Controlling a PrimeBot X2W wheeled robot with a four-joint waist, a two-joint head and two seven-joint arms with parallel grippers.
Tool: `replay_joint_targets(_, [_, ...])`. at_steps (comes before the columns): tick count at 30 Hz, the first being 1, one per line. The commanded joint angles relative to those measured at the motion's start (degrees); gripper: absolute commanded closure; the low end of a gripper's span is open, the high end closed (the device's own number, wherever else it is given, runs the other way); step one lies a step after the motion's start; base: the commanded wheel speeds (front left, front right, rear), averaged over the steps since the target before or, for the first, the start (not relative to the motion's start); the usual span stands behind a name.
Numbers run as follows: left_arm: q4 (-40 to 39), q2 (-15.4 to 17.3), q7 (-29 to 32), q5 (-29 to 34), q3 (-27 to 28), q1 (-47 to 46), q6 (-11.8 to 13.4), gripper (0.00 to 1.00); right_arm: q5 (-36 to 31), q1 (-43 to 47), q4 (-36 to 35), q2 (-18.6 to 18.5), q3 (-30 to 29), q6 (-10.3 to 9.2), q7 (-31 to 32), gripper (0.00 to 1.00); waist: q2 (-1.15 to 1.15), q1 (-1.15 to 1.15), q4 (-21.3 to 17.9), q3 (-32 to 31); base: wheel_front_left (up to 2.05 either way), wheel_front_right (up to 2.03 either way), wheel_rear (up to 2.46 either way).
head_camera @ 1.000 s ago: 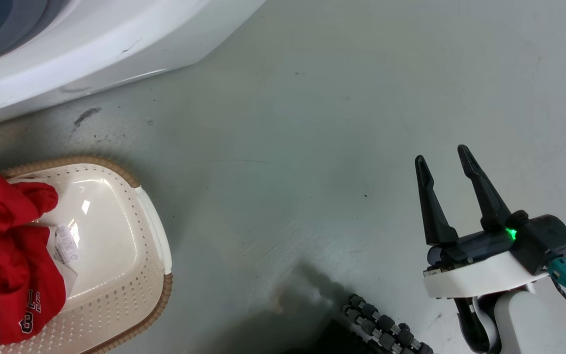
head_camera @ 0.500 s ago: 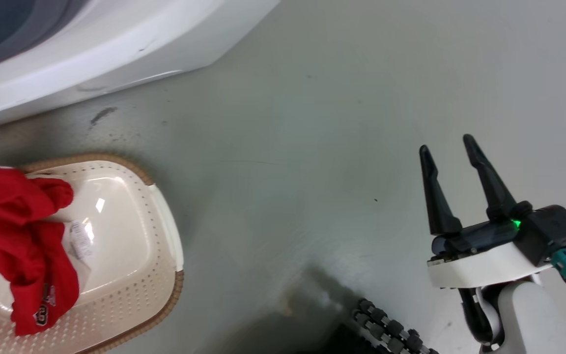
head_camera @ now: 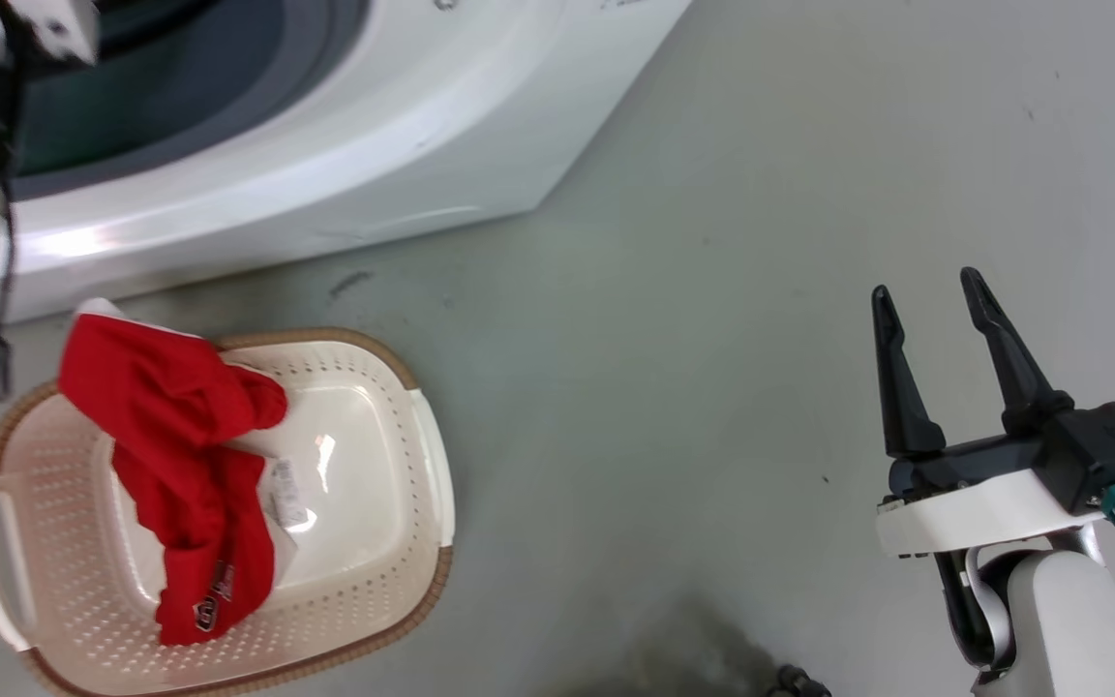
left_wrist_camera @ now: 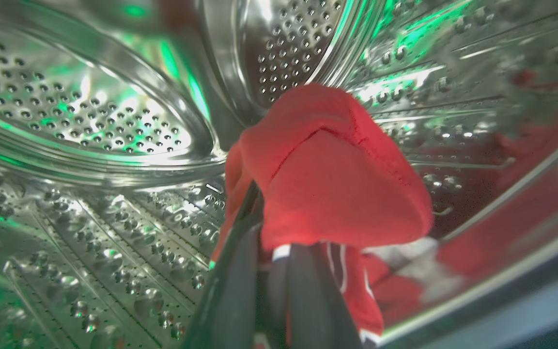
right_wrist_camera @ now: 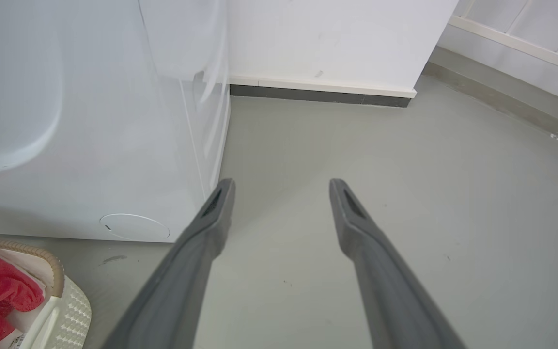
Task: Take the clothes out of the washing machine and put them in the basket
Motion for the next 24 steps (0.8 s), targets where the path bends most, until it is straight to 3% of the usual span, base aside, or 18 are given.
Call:
replay_joint_targets(1, [0.04,-0.71,-1.25,-0.20,0.06,1.32,0.13,1.00,-0.38,0.53,0.26,-0.05,-0.61,-0.06,-0.12,0.00,0.00,0.00,2.45,-3.29,0.00,0.00,0.00])
replay_joint_targets(8, [-3.52,-2.88,-4.18,0.18,1.02,10.49,1.53,1.00,-2.04,1.76,2.05,-0.04,-2.72,-0.06,-0.12,0.00,0.00,0.00,5.33,-9.42,0.00,0.00,0.00])
replay_joint_targets(18, [-27.53,-3.76,-4.23,4.66,10.82,30.55,6.33,1.00,-3.97,4.57,3.60,-0.05,-3.97,-0.06,-0.11,0.00,0.00,0.00,10.19,-17.87,0.00,0.00,0.00])
replay_joint_targets(24, [-41.60,-4.96,-4.23,7.83,17.01,40.80,6.58,1.00,-5.19,5.99,4.42,-0.04,-4.69,-0.06,-0.11,0.00,0.00,0.00,13.25,-21.75,0.00,0.00,0.00])
